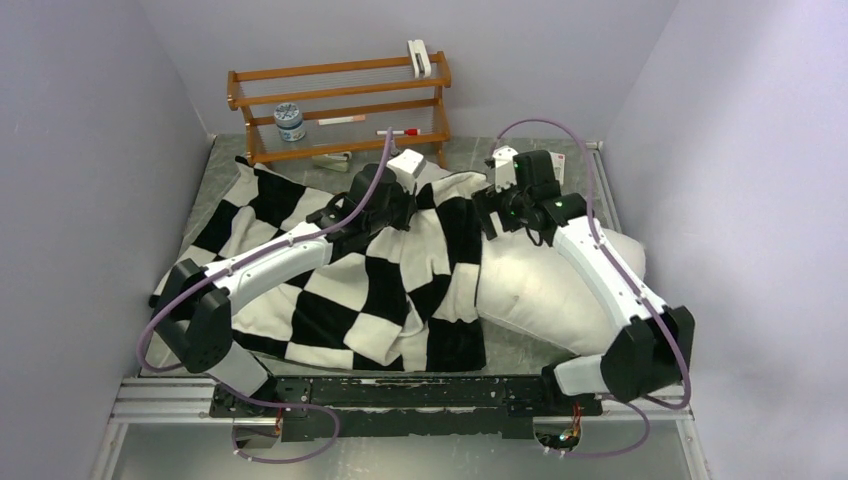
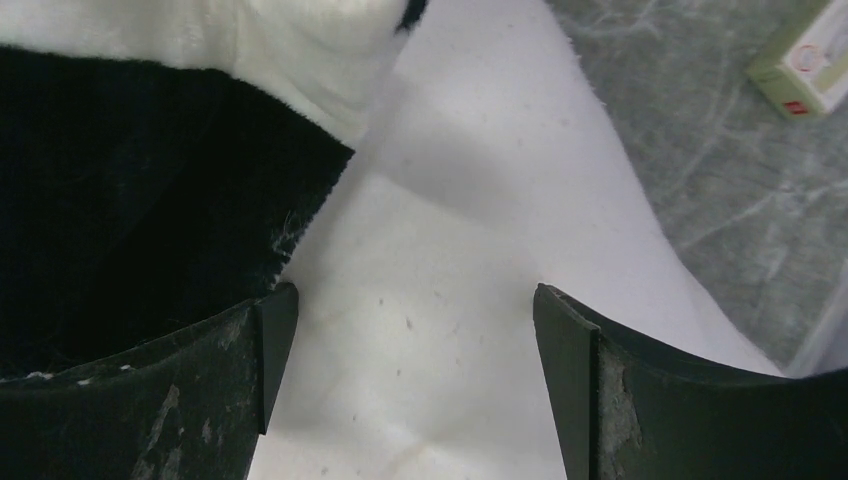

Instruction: Put the pillow into the pillowcase

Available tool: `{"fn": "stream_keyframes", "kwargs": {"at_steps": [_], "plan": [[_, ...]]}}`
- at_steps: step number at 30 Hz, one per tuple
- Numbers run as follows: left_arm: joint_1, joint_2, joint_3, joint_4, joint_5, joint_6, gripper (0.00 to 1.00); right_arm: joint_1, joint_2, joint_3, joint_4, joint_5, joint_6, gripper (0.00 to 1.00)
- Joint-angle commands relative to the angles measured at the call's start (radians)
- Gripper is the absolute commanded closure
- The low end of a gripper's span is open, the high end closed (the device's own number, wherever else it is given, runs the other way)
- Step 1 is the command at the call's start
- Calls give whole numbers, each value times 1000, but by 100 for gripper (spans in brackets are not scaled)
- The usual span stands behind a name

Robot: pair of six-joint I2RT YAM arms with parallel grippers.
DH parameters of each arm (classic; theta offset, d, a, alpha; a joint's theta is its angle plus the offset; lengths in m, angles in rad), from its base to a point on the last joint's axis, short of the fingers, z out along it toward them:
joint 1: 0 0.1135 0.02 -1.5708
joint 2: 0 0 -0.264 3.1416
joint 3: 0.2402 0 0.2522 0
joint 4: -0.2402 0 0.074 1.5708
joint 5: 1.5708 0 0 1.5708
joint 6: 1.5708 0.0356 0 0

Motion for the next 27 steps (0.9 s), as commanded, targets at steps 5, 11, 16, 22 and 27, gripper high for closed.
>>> {"fn": "stream_keyframes", "kwargs": {"at_steps": [5,11,16,22,27], "plan": [[-3,-45,-4,-90,-99,-12,93,-7,127,-146,245,-95,25,12],[-2,-31,6,-96,-117,-21,91,-9,120,-213,333,111,102,53],[-2,-35,4,-105,-126,-26,91,-11,40,-202,316,275,220,100],[-2,-16,-4,-124,-148,-35,91,-11,-164,-263,349,368,314,100],[-1,13,4,-132,-175,-49,90,-11,-234,-252,349,453,322,100]]}}
